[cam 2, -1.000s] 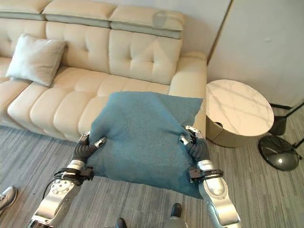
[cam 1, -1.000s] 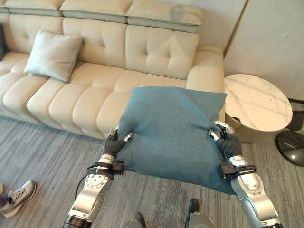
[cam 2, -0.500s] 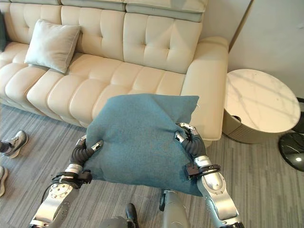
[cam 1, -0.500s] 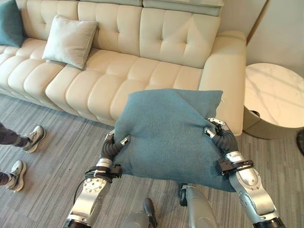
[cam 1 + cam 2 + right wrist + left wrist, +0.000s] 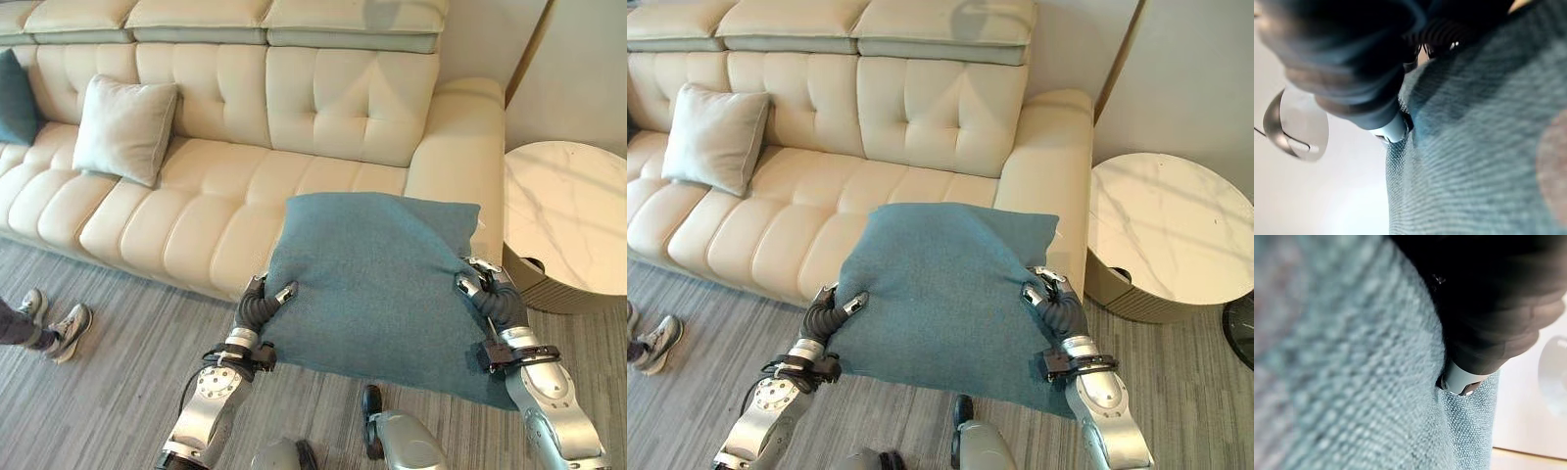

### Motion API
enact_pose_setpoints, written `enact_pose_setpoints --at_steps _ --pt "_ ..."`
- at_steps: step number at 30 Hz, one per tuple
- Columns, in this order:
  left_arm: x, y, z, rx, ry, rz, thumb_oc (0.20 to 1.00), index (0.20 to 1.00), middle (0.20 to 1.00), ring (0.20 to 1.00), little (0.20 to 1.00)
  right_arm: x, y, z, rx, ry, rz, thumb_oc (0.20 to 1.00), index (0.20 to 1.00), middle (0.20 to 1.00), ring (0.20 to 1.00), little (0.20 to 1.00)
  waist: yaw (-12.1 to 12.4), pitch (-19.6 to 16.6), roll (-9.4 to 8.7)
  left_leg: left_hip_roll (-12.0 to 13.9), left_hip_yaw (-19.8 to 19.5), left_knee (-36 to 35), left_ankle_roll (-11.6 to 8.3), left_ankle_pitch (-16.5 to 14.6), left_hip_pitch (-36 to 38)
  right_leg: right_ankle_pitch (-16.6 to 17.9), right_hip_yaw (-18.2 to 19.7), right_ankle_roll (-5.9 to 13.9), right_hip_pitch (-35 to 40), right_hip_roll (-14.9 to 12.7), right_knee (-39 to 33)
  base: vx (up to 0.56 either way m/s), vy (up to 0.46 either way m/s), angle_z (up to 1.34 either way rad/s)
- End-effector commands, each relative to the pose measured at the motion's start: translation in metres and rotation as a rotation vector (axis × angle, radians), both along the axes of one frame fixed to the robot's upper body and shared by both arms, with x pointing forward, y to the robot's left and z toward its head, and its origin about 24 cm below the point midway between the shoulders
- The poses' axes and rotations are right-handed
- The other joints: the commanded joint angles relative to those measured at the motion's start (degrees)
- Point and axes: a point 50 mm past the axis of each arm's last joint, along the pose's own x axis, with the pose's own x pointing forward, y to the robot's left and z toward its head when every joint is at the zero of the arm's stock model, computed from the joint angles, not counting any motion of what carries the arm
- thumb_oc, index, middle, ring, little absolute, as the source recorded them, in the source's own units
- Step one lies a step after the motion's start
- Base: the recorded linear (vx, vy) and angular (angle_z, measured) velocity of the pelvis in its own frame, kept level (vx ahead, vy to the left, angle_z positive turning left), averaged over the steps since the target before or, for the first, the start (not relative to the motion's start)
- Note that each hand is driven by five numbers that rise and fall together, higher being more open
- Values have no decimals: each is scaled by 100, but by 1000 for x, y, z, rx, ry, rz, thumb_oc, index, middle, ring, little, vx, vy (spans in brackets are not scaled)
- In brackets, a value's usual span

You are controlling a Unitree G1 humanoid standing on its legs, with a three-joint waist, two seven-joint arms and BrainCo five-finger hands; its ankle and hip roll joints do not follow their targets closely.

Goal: Pick up all the scattered cushions and arrange them neatly on the sofa.

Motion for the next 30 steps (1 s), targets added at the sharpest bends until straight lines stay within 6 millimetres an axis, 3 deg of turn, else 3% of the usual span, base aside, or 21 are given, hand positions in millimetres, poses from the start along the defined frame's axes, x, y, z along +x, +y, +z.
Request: enact_pose_setpoints --at_steps 1,2,3,7,11,13,14,15,16,19,23,25,30 --pt "6 -1 43 -1 -237 -28 200 200 200 200 200 -2 21 44 36 -256 110 200 200 200 200 200 126 -317 -263 -155 -291 -954 108 735 -83 -386 638 887 407 -137 -438 303 103 -45" --pt "6 -1 43 -1 -237 -29 200 200 200 200 200 -2 21 44 36 -256 110 200 200 200 200 200 128 -326 -266 -160 -287 -993 107 773 -82 -368 640 884 393 -138 -448 429 159 -62" --pt "5 1 43 -3 -239 -10 200 200 200 200 200 -2 21 42 33 -250 98 200 200 200 200 200 221 -297 -258 -45 -669 -1396 -10 1128 -262 -505 848 887 569 -90 -426 212 79 -57" --pt "4 1 47 -9 -258 11 200 200 200 200 200 -2 20 41 -2 -243 93 200 200 200 200 200 330 -334 -237 11 -1056 -1629 -157 1437 -564 -732 1292 921 861 -73 -358 427 225 -85" --pt "2 1 44 -5 -243 0 200 200 200 200 200 -3 22 38 -15 -231 105 200 200 200 200 200 366 -467 -210 -2 -927 -1579 -67 1289 -374 -838 1524 1033 1045 -227 -265 339 248 -75" --pt "2 7 42 19 -232 15 200 200 200 200 200 1 29 39 -27 -234 126 200 200 200 200 200 413 -538 -330 -157 -637 -1437 163 1035 -193 -577 1688 1254 865 -536 297 411 364 -78" --pt "2 8 42 19 -233 15 200 200 200 200 200 1 29 39 -27 -235 126 200 200 200 200 200 437 -553 -320 -138 -616 -1451 162 1053 -209 -555 1715 1253 828 -520 297 171 222 -93" --pt "2 11 44 29 -239 29 200 200 200 200 200 4 34 41 -28 -248 137 200 200 200 200 200 444 -519 -355 -202 -429 -1435 279 958 -96 -266 1809 1339 598 -586 703 136 246 -74" --pt "4 13 47 40 -252 34 200 200 200 200 200 7 40 44 0 -268 156 200 200 200 200 200 449 -463 -370 -223 -213 -1481 358 863 70 -132 1752 1400 269 -625 1168 182 320 -45" --pt "6 16 46 50 -252 50 200 200 200 200 200 10 48 45 32 -278 176 200 200 200 200 200 487 -453 -346 -266 39 -1609 421 790 292 20 1449 1394 -51 -687 1251 147 189 -73" --pt "5 18 43 57 -242 58 200 200 200 200 200 14 44 43 15 -274 161 200 200 200 200 200 398 -439 -304 -624 -7 -1957 488 695 636 -227 1198 1192 -399 -38 299 171 87 -14" --pt "5 20 47 66 -262 63 200 200 200 200 200 16 45 51 15 -304 172 200 200 200 200 200 433 -417 -324 -705 -6 -1952 494 632 654 -191 962 1202 -272 -130 53 112 29 41" --pt "6 20 48 60 -274 68 200 200 200 200 200 21 48 56 42 -330 174 200 200 200 200 200 533 -457 -287 -769 -20 -1936 503 572 604 -182 968 1122 -207 -102 -198 71 -40 17"
